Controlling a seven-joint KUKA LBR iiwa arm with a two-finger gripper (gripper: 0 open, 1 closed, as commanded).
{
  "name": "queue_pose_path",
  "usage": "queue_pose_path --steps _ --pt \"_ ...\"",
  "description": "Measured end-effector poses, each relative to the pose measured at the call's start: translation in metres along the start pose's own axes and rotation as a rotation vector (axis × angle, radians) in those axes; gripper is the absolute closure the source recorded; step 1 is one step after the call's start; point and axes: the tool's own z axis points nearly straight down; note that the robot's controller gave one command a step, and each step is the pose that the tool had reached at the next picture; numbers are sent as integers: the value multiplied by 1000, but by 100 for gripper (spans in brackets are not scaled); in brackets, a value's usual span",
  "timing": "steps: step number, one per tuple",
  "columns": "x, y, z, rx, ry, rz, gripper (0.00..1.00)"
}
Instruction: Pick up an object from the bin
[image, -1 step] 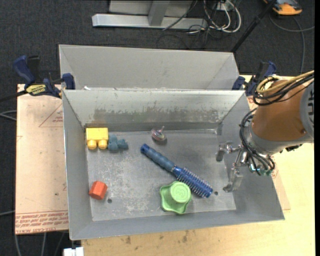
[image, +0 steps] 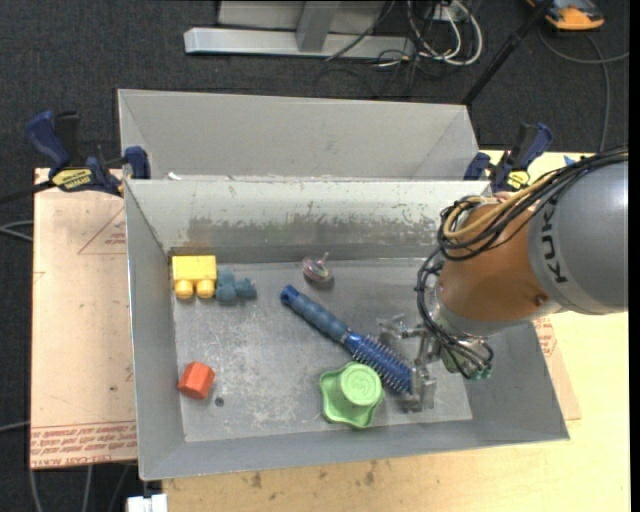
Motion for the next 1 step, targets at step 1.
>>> queue_pose_path --steps 1 --pt "0 -2 -1 3 -1 0 100"
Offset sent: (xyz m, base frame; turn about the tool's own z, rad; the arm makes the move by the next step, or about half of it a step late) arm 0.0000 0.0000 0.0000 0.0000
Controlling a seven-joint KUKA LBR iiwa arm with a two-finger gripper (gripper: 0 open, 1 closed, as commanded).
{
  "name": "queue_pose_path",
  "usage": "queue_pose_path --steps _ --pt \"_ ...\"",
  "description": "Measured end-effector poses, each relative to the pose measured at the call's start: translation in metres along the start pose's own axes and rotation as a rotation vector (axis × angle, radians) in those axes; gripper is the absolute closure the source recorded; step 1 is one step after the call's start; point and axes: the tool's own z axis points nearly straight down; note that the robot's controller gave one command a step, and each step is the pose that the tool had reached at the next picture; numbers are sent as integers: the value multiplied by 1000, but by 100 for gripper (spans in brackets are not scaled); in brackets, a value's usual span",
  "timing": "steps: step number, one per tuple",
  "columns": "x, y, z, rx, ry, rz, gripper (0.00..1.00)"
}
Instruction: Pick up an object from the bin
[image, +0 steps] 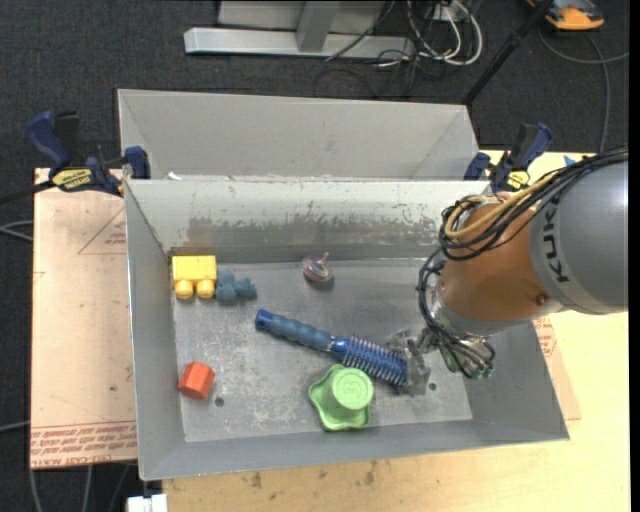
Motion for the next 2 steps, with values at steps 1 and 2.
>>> queue_pose_path --steps 1,2 --pt "-26 -4 -115 4 -10 54 100" --pt "-36 -4 -180 3 -10 87 100"
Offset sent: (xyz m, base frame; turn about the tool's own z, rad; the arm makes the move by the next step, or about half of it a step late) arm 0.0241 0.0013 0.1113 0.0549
